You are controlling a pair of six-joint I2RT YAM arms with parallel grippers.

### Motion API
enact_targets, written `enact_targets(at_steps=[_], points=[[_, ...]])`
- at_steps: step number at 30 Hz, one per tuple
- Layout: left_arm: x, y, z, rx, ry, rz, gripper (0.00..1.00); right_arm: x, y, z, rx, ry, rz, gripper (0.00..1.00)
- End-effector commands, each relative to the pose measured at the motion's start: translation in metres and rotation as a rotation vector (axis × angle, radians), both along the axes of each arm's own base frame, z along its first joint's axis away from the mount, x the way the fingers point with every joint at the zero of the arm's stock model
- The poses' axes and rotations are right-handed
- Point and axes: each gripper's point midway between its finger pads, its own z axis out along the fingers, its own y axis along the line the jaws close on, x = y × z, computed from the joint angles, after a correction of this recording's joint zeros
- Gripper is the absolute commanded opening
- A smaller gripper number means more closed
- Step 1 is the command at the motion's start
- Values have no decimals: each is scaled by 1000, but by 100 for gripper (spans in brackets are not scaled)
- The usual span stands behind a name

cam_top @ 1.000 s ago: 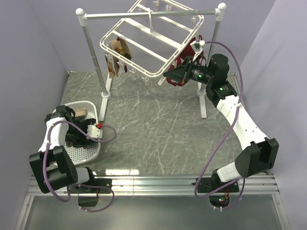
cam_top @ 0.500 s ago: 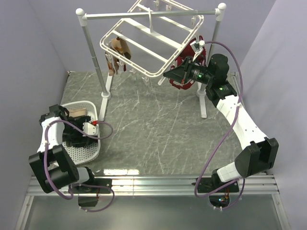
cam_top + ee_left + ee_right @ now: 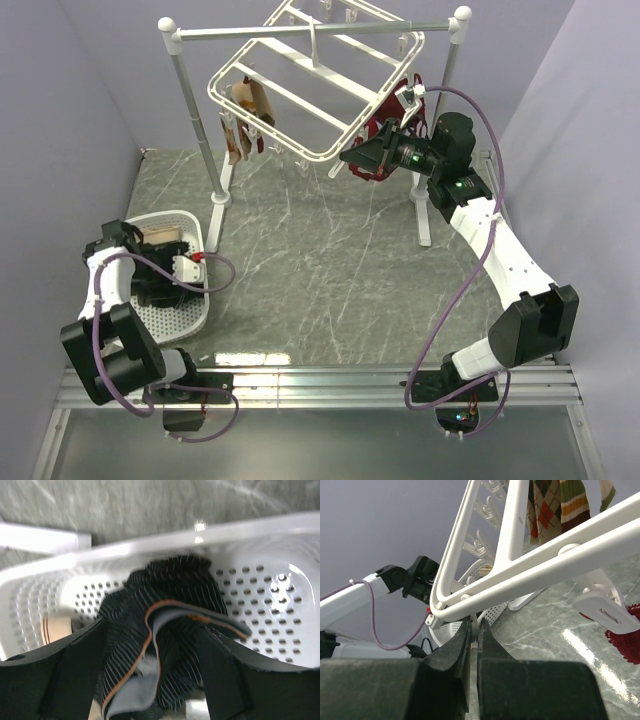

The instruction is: Clip the underwear to the hanger

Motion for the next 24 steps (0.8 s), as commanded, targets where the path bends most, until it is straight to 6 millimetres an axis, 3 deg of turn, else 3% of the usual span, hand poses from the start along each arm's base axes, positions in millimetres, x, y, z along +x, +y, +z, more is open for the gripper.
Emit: enact_targets(at_steps=[1,5,10,15,20,24], points=[[32,-23,12,180,-356,-537,75,-2,1,17,10,-35,12,0],[38,-31,4,180,-366,-576,75,-1,0,16,6,-33,5,0],[39,-25,-5,190,-306,-581,70,0,0,13,4,-26,5,0],[28,-20,-7,197,-226,-584,57,2,1,13,8,-20,5,0],[19,-9,-5,218,-182,-561,63,0,0,13,4,-24,5,0],[18,-5,-3,234,-179,-553,62,1,0,11,13,-11,4,0]])
